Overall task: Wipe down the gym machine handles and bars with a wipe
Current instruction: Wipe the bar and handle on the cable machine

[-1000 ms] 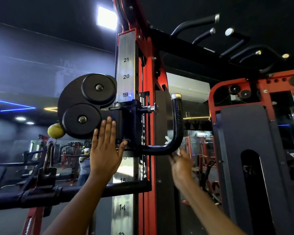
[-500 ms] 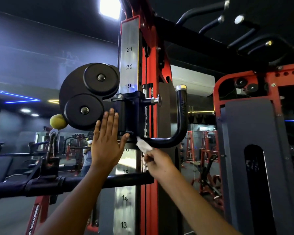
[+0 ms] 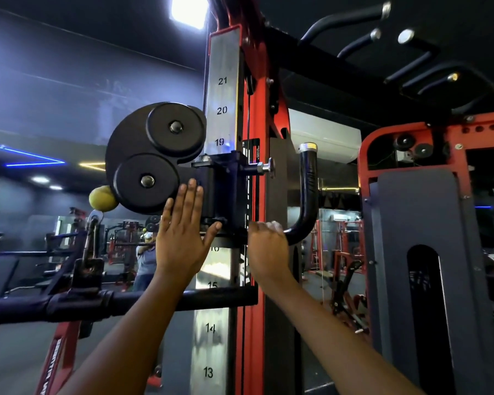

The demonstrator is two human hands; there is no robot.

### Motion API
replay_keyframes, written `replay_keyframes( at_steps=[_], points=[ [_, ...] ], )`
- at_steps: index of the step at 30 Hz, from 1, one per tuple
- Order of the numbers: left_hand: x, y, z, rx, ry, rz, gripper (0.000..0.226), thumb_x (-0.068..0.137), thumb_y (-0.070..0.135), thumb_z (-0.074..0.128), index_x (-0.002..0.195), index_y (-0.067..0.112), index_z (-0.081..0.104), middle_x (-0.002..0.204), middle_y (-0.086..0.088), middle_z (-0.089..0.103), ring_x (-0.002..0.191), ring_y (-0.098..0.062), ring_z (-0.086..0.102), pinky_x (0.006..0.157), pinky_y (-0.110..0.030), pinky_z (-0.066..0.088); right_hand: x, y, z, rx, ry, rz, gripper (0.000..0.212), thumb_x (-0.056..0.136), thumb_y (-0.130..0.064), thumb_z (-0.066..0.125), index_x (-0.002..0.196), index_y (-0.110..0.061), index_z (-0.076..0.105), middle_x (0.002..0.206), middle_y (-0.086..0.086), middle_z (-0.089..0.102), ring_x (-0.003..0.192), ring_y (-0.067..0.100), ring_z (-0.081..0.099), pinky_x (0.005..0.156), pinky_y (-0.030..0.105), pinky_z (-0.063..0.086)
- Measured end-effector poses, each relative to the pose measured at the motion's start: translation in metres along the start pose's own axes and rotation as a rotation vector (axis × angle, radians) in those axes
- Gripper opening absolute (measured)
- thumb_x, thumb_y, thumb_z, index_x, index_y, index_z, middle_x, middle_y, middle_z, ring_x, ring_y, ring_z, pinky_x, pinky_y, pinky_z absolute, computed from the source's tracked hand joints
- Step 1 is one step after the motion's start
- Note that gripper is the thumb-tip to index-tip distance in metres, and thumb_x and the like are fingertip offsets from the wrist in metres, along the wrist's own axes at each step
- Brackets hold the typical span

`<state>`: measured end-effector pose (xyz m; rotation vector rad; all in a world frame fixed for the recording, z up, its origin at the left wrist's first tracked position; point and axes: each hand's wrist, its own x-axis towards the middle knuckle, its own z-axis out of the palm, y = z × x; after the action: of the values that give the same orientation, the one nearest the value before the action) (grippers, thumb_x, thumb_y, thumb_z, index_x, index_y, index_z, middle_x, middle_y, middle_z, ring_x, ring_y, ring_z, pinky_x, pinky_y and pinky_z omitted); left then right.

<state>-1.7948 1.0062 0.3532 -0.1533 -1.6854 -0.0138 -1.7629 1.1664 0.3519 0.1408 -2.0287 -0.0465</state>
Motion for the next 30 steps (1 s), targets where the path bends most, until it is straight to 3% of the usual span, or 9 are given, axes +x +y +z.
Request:
replay_keyframes(
  at_steps=[3, 7, 10, 14, 16, 20, 22, 27, 30],
  points=[
    [0.000, -0.002, 0.000, 0.014, 0.003, 0.016, 0.078, 0.096, 0.060, 0.020, 0.154, 0.009, 0.008, 0.162, -0.010, 0.007, 0.150, -0.021, 0.006, 0.121, -0.034, -0.005, 0.007, -0.005, 0.020, 0.036, 0.058, -0.140, 0.024, 0.083, -0.004, 0.057, 0.105, -0.001, 0.065, 0.099, 0.014, 0.068, 0.096, 0.027, 0.065, 0.098, 0.037, 0.044],
    [-0.001, -0.001, -0.001, 0.045, -0.010, 0.010, 0.079, 0.096, 0.061, 0.019, 0.154, 0.009, 0.006, 0.162, -0.011, 0.007, 0.150, -0.022, 0.006, 0.121, -0.037, 0.000, -0.010, 0.049, 0.024, -0.168, 0.179, -0.622, 0.050, 0.084, 0.001, 0.030, 0.128, -0.001, 0.054, 0.133, 0.014, 0.055, 0.123, 0.025, 0.052, 0.105, 0.039, 0.041],
    [-0.001, 0.001, -0.003, 0.049, -0.019, 0.000, 0.079, 0.096, 0.060, 0.018, 0.154, 0.008, 0.006, 0.162, -0.012, 0.008, 0.150, -0.022, 0.007, 0.121, -0.036, -0.002, -0.022, 0.080, 0.008, -0.134, 0.198, -0.804, 0.044, 0.083, 0.003, 0.042, 0.124, -0.003, 0.057, 0.128, 0.012, 0.059, 0.122, 0.025, 0.053, 0.105, 0.039, 0.040],
    [-0.001, 0.002, -0.002, 0.046, -0.018, -0.016, 0.078, 0.096, 0.061, 0.017, 0.154, 0.010, 0.004, 0.162, -0.011, 0.007, 0.150, -0.021, 0.005, 0.121, -0.035, -0.005, 0.001, 0.091, -0.030, 0.173, 0.451, -0.505, 0.040, 0.086, 0.006, 0.033, 0.120, 0.005, 0.056, 0.120, 0.023, 0.060, 0.111, 0.033, 0.060, 0.096, 0.039, 0.045],
    [-0.001, 0.001, -0.002, 0.037, -0.017, -0.009, 0.078, 0.096, 0.061, 0.017, 0.154, 0.010, 0.006, 0.162, -0.011, 0.008, 0.149, -0.021, 0.006, 0.121, -0.035, -0.003, 0.038, 0.095, -0.056, 0.157, 0.536, -0.368, 0.045, 0.085, 0.010, 0.030, 0.122, 0.004, 0.055, 0.123, 0.023, 0.058, 0.111, 0.033, 0.060, 0.095, 0.039, 0.041],
    [-0.002, -0.002, -0.004, 0.026, -0.022, 0.009, 0.077, 0.096, 0.060, 0.019, 0.154, 0.011, 0.007, 0.162, -0.009, 0.008, 0.149, -0.020, 0.007, 0.121, -0.035, -0.002, 0.086, 0.113, -0.076, -0.152, 0.341, -0.341, 0.038, 0.082, 0.012, 0.053, 0.115, -0.002, 0.062, 0.126, 0.017, 0.058, 0.127, 0.034, 0.047, 0.108, 0.042, 0.027],
    [-0.001, -0.004, -0.005, 0.029, -0.024, 0.016, 0.077, 0.096, 0.059, 0.021, 0.154, 0.011, 0.008, 0.162, -0.009, 0.008, 0.149, -0.020, 0.008, 0.121, -0.034, -0.002, 0.071, 0.121, -0.066, -0.248, 0.280, -0.359, 0.035, 0.080, 0.010, 0.048, 0.108, -0.002, 0.064, 0.120, 0.018, 0.062, 0.127, 0.032, 0.048, 0.112, 0.042, 0.022],
    [-0.001, -0.007, -0.010, 0.048, -0.061, 0.019, 0.077, 0.096, 0.060, 0.017, 0.154, 0.009, 0.011, 0.162, -0.009, 0.010, 0.149, -0.020, 0.009, 0.121, -0.032, -0.006, -0.011, 0.091, -0.018, -0.159, 0.308, -0.303, 0.030, 0.075, 0.001, 0.060, 0.103, -0.005, 0.066, 0.105, 0.014, 0.066, 0.108, 0.029, 0.060, 0.109, 0.040, 0.030],
    [-0.002, -0.007, -0.011, 0.056, -0.076, 0.018, 0.077, 0.097, 0.060, 0.016, 0.154, 0.008, 0.011, 0.162, -0.009, 0.008, 0.149, -0.019, 0.007, 0.121, -0.032, -0.007, -0.021, 0.048, -0.001, 0.022, 0.307, -0.120, 0.029, 0.069, -0.002, 0.069, 0.098, -0.002, 0.067, 0.088, 0.012, 0.069, 0.086, 0.026, 0.067, 0.093, 0.039, 0.051]
  ],
)
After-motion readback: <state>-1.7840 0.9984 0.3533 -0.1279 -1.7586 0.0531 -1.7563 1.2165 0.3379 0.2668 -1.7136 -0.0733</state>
